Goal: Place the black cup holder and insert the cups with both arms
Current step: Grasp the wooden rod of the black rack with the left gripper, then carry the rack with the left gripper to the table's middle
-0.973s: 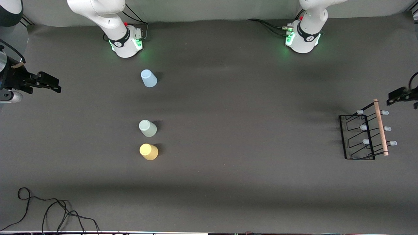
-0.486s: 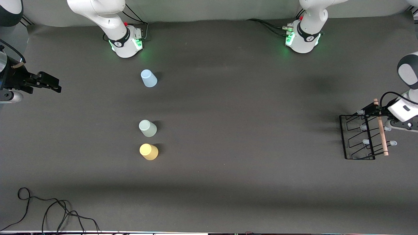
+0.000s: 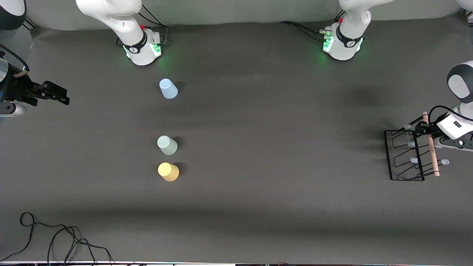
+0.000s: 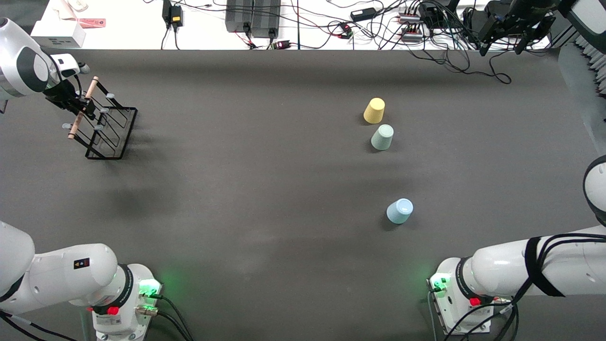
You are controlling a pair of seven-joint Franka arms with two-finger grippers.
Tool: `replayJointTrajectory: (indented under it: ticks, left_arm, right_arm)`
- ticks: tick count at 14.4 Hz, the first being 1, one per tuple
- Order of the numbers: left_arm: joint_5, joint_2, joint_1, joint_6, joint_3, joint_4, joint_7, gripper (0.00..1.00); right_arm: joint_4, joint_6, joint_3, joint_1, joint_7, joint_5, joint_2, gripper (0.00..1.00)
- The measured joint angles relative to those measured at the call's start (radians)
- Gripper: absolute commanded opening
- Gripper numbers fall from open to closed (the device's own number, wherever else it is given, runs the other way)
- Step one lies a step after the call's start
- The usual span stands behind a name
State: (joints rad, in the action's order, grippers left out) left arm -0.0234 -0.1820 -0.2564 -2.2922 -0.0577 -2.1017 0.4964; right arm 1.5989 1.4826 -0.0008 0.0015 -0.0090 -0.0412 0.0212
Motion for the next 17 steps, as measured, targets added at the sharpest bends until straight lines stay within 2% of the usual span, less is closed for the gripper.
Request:
replayJointTrajectory:
  ticks: [3,4,9,12,14,17]
  left_arm:
    - [0.001,0.001,0.0,0.023,-0.002,0.032,0.002,0.0]
    - [0.0,0.001,0.0,0.082,-0.002,0.067,0.004,0.0]
    - [0.0,0.025,-0.003,0.543,-0.006,0.417,0.003,0.0]
    - [0.001,0.04,0.006,0.724,0.002,0.578,-0.045,0.0]
    - [0.003,0.04,0.045,0.774,0.025,0.62,-0.146,0.0]
    - [0.005,0.032,0.164,0.789,0.087,0.626,-0.39,0.0]
  right_arm:
    - [0.0,0.0,0.001,0.0,0.0,0.0,0.0,1.0]
    - [0.0,0.0,0.001,0.0,0.0,0.0,0.0,1.0]
    - [0.001,0.0,0.001,0.0,0.0,0.0,0.0,1.0]
    - [0.001,0.0,0.001,0.0,0.0,0.0,0.0,1.0]
    - [0.001,0.0,0.001,0.0,0.0,0.0,0.0,1.0]
    - [0.001,0.0,0.001,0.0,0.0,0.0,0.0,1.0]
